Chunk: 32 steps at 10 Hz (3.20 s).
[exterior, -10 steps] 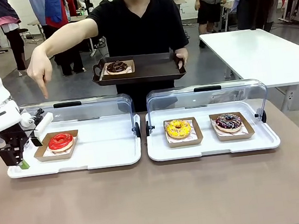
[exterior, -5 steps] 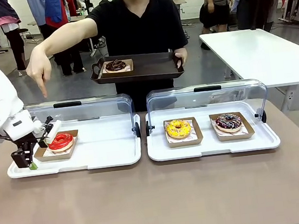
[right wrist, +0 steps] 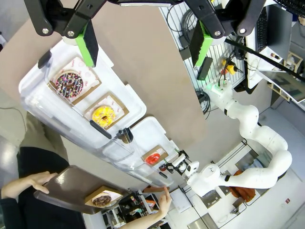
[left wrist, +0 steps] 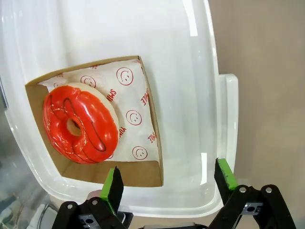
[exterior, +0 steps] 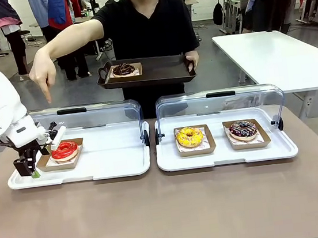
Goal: Provide the desired donut to the person.
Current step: Pick up and lift the Paper togo box containing the Donut pointed at by the person.
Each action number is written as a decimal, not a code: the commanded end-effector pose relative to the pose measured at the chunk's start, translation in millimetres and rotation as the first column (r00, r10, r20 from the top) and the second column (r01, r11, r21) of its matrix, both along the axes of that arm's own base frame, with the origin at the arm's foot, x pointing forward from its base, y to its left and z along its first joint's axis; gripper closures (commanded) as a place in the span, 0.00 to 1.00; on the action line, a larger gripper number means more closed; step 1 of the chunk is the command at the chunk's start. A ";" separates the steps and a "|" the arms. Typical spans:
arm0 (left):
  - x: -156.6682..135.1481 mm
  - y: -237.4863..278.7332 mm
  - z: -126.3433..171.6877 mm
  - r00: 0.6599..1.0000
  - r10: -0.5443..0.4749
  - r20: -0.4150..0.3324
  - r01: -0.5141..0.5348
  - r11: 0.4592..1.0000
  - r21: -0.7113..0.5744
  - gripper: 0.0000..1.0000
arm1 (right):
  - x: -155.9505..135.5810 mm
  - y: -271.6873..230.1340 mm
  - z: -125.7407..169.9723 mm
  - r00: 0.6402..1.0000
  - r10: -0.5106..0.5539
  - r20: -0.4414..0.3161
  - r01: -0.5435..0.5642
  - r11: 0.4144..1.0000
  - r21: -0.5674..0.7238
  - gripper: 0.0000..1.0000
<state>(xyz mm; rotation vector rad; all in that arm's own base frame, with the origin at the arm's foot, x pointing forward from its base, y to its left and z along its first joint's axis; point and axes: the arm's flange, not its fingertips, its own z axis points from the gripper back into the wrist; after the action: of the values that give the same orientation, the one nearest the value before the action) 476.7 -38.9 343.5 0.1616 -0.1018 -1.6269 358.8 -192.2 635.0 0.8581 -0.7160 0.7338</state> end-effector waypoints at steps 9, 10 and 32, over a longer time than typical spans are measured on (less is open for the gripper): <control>26.9 9.0 -15.7 0.994 0.051 -0.094 -0.054 0.998 -0.033 0.00 | -0.2 1.0 0.0 1.000 0.004 0.012 -0.004 1.000 0.022 0.00; 27.5 9.0 -16.7 0.993 0.054 -0.101 -0.058 0.998 -0.037 0.00 | -0.2 1.0 0.0 1.000 0.004 0.012 -0.004 1.000 0.022 0.00; -99.4 -15.5 161.2 0.993 -0.056 -0.103 0.052 0.998 -0.043 1.00 | -0.2 1.0 0.0 1.000 0.004 0.012 -0.004 1.000 0.022 0.00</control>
<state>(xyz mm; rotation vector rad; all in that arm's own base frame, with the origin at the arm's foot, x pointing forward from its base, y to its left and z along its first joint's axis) 393.4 -55.1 481.1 0.0289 -0.0039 -1.6717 359.0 -192.1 634.8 0.8585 -0.7154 0.7338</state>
